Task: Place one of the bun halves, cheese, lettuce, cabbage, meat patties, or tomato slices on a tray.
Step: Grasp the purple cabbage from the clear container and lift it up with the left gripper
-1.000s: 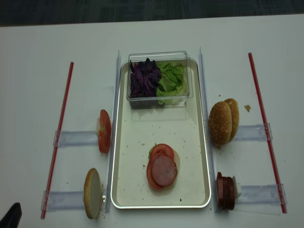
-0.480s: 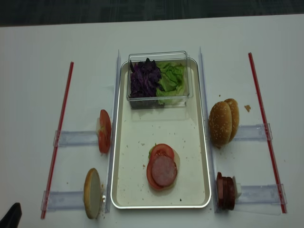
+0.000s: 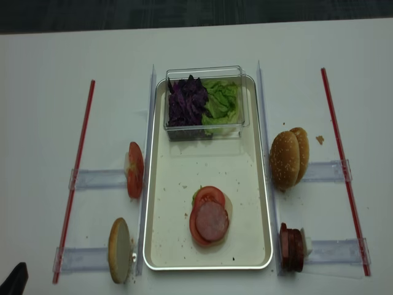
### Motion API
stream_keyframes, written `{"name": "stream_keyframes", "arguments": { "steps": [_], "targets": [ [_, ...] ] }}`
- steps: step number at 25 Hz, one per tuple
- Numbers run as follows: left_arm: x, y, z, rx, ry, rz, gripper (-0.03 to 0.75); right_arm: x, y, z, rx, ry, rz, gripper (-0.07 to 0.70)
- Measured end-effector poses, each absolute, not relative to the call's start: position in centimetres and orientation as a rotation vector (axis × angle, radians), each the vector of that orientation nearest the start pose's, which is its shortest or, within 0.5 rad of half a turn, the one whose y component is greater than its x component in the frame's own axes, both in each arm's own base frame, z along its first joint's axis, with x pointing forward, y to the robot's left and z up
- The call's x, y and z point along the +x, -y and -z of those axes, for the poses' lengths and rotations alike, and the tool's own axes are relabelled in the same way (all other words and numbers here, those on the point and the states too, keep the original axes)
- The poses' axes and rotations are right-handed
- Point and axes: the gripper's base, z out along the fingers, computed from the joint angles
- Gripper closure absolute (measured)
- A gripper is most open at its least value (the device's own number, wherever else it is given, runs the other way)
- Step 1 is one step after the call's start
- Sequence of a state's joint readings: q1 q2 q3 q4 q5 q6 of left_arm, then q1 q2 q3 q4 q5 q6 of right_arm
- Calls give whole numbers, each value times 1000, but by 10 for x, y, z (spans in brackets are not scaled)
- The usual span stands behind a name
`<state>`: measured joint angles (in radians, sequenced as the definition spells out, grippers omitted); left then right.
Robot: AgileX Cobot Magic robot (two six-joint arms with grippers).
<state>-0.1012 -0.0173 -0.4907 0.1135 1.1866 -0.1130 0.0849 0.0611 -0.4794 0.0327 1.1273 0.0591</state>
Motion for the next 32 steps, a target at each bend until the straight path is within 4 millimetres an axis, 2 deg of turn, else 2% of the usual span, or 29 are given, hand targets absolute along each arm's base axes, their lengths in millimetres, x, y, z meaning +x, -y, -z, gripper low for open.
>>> {"name": "stream_keyframes", "arguments": {
  "steps": [8,11,19,24,32],
  "targets": [
    [-12,-11,-265,-37,-2165,-11,150,3,-3,-266,-28,-2195,-122,267],
    [-6,-10,-266,-44,-2237,-16,150,3,-3,-266,-28,-2195,-122,267],
    [32,-6,-267,-32,-2545,-58,150,3,-3,-266,-28,-2195,-122,267],
    [54,2,-262,-31,-2701,11,150,3,-3,-266,-28,-2195,-122,267],
    [76,6,-252,-21,-2855,18,150,3,-3,-266,-28,-2195,-122,267]
  ]
}}
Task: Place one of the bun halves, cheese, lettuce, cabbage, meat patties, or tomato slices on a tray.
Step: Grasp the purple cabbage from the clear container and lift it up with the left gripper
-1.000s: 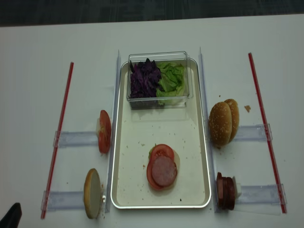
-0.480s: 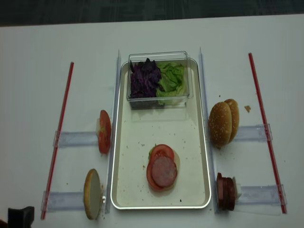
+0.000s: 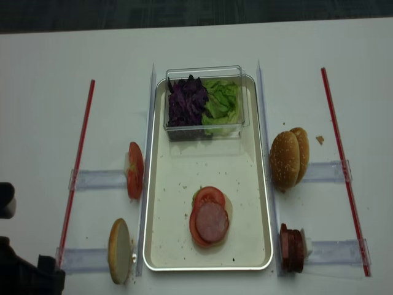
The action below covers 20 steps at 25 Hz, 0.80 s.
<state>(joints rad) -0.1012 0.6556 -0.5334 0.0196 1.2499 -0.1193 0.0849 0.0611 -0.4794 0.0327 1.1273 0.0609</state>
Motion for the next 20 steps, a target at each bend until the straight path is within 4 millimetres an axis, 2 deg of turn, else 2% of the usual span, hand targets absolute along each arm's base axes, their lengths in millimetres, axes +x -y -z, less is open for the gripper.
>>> {"name": "stream_keyframes", "arguments": {
  "steps": [12,20],
  "targets": [
    [97,6,-246,17,-2957,-32,151,3,-3,-266,-28,-2195,-122,267],
    [136,9,-265,-11,-2978,-59,151,3,-3,-266,-28,-2195,-122,267]
  ]
}}
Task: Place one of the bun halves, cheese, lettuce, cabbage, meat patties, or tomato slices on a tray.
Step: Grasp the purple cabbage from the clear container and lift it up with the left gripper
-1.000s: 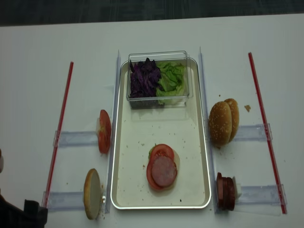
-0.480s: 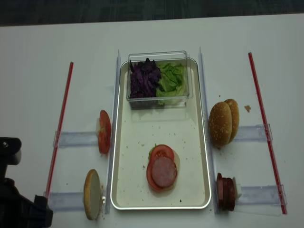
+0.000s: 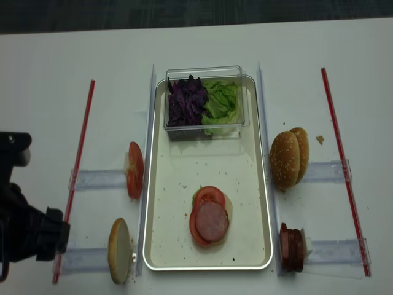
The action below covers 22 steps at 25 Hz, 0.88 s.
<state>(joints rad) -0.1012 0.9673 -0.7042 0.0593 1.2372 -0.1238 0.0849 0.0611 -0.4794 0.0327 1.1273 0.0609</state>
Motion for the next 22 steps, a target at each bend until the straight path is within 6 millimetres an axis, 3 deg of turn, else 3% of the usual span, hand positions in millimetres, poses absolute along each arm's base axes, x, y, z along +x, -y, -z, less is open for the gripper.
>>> {"name": "stream_keyframes", "arguments": {
  "steps": [10,22],
  "targets": [
    [217,13,-264,-21,-3083,-105,151,3,-3,-266,-28,-2195,-122,267],
    [319,-21,-259,-139,-3069,-115,151,3,-3,-266,-28,-2195,-122,267]
  ]
}}
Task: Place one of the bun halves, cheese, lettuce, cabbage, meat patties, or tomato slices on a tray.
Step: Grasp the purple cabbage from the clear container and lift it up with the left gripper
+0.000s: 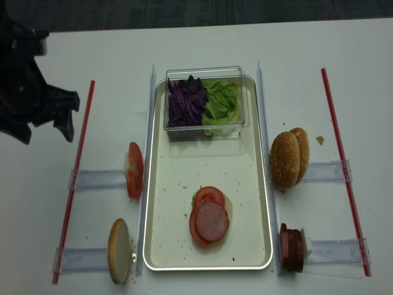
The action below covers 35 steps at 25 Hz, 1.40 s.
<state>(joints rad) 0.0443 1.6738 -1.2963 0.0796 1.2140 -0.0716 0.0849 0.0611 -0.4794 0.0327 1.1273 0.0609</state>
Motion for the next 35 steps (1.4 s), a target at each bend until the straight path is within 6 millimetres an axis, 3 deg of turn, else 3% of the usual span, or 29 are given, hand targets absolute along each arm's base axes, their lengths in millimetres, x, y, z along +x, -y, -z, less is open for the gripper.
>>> {"name": "stream_keyframes", "arguments": {
  "steps": [5,9,19,24,35],
  "targets": [
    [360,-23,-251,-132,-3054,-102,151,3,-3,-266,-29,-2194,-121,267],
    [380,-23,-241,-133,-3054,-87,151,3,-3,-266,-29,-2194,-121,267],
    [387,-17,-235,-136,-3060,-62,151,3,-3,-266,-29,-2194,-121,267],
    [392,11,-235,-102,-3003,-51,151,3,-3,-266,-29,-2194,-121,267],
    [399,106,-252,-50,-2925,30,151,3,-3,-266,-29,-2194,-121,267]
  ]
}}
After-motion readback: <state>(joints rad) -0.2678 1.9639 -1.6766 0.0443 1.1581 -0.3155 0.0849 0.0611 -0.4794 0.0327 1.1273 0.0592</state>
